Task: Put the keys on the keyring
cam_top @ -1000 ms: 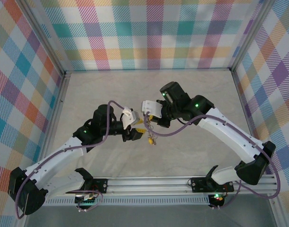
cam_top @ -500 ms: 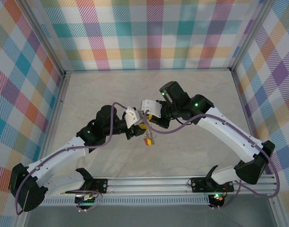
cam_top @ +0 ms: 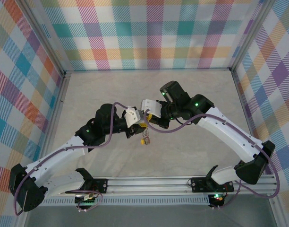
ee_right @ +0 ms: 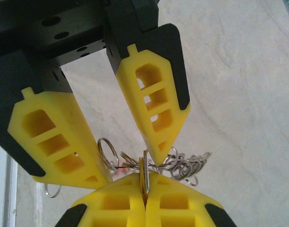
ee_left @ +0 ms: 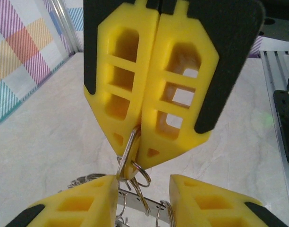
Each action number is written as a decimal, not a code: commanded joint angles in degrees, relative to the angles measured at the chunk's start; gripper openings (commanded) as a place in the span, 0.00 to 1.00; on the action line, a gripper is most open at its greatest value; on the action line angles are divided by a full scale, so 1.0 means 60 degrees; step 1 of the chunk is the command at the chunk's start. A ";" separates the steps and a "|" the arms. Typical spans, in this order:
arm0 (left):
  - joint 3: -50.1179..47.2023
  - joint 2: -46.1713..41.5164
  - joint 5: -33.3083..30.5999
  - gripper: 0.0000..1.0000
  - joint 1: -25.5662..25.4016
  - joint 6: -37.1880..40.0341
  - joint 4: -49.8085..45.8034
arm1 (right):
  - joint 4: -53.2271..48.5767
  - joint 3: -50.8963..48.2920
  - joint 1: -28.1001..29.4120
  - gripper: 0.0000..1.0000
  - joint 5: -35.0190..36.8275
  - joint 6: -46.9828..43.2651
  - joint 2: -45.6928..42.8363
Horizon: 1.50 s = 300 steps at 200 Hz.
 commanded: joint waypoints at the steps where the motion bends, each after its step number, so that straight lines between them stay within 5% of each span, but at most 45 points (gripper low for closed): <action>1: 0.0308 -0.0174 -0.0054 0.30 -0.0090 0.0348 -0.0317 | 0.0144 0.0334 0.0011 0.00 -0.0422 0.0141 -0.0362; 40: 0.0370 -0.0298 0.0013 0.16 -0.0083 0.0625 -0.0682 | 0.0188 0.0294 0.0011 0.00 -0.0535 0.0091 -0.0418; 135: 0.0662 -0.0284 -0.0229 0.20 -0.0086 0.0691 -0.1546 | 0.0275 0.0101 0.0011 0.00 -0.0593 -0.0005 -0.0553; 155: 0.0656 -0.0310 -0.0215 0.30 -0.0090 0.0604 -0.1441 | 0.0294 0.0038 0.0003 0.00 -0.0583 0.0010 -0.0593; 264: 0.0656 -0.1041 -0.0052 0.41 -0.0052 0.1477 -0.2130 | 0.0392 -0.0103 0.0003 0.00 -0.0528 0.0082 -0.0715; 300: 0.0700 -0.0983 -0.0078 0.36 -0.0032 0.0980 -0.1830 | 0.0461 -0.0083 0.0011 0.00 -0.0513 0.0134 -0.0668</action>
